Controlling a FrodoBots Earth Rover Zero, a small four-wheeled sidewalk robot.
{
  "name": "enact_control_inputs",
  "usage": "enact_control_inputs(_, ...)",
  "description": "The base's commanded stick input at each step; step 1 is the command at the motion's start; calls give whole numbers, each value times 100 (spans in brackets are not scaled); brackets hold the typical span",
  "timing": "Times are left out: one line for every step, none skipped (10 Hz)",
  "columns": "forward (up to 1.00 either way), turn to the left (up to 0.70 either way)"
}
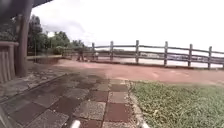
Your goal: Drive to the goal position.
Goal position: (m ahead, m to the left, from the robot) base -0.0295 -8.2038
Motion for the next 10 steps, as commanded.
enact_control_inputs(70,0)
enact_control_inputs(70,0)
enact_control_inputs(70,0)
enact_control_inputs(70,0)
enact_control_inputs(70,0)
enact_control_inputs(70,0)
enact_control_inputs(70,0)
enact_control_inputs(70,0)
enact_control_inputs(70,0)
enact_control_inputs(70,0)
